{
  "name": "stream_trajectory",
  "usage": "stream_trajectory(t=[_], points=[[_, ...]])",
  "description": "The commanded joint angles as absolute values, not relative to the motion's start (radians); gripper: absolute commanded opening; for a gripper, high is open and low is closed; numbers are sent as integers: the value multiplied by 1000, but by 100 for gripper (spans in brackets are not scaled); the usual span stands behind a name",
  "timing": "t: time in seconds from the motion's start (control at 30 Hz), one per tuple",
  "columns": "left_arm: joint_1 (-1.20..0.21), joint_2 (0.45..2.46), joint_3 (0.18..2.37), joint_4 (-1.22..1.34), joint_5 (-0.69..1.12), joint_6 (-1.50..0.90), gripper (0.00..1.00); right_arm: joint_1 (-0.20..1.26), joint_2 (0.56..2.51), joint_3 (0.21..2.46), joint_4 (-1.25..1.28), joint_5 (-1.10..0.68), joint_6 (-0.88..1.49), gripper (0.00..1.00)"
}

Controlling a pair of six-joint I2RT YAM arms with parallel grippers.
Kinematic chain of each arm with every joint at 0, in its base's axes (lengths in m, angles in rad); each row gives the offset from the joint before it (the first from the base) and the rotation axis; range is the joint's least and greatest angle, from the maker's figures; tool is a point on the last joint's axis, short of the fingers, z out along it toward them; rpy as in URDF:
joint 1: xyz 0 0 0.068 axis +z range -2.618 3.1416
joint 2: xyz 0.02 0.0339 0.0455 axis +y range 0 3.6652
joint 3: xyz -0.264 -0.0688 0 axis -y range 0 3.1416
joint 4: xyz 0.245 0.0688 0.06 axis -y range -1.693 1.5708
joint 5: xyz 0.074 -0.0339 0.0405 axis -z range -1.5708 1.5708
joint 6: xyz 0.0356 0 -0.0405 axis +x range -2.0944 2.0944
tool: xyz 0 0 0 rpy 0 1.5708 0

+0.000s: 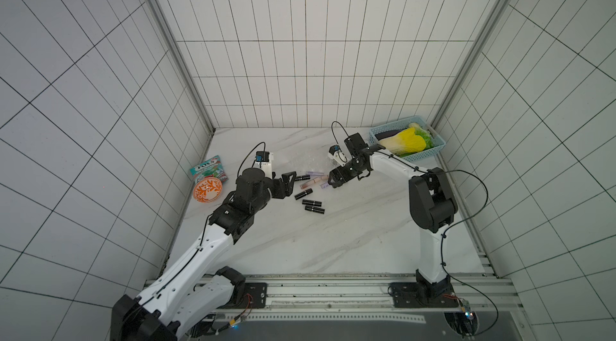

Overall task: Arrange the lipsticks in the organizer
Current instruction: Pick up the lipstick at the center of the board.

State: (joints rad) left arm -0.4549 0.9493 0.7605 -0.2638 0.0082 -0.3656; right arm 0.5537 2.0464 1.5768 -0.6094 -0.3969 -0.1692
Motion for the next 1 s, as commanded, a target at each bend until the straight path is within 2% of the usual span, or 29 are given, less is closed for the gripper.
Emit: stream_trajectory(t=[0.0, 0.43, 0.97], points=[[-449, 938, 750, -238, 14, -350, 80, 550, 2079, 1588, -609, -393, -179, 88], [-449, 933, 750, -238, 12, -349, 80, 542, 2129, 1599, -624, -355, -184, 87], [-449, 920, 748, -239, 11, -348, 80, 545, 2081, 1536, -694, -288, -188, 85]])
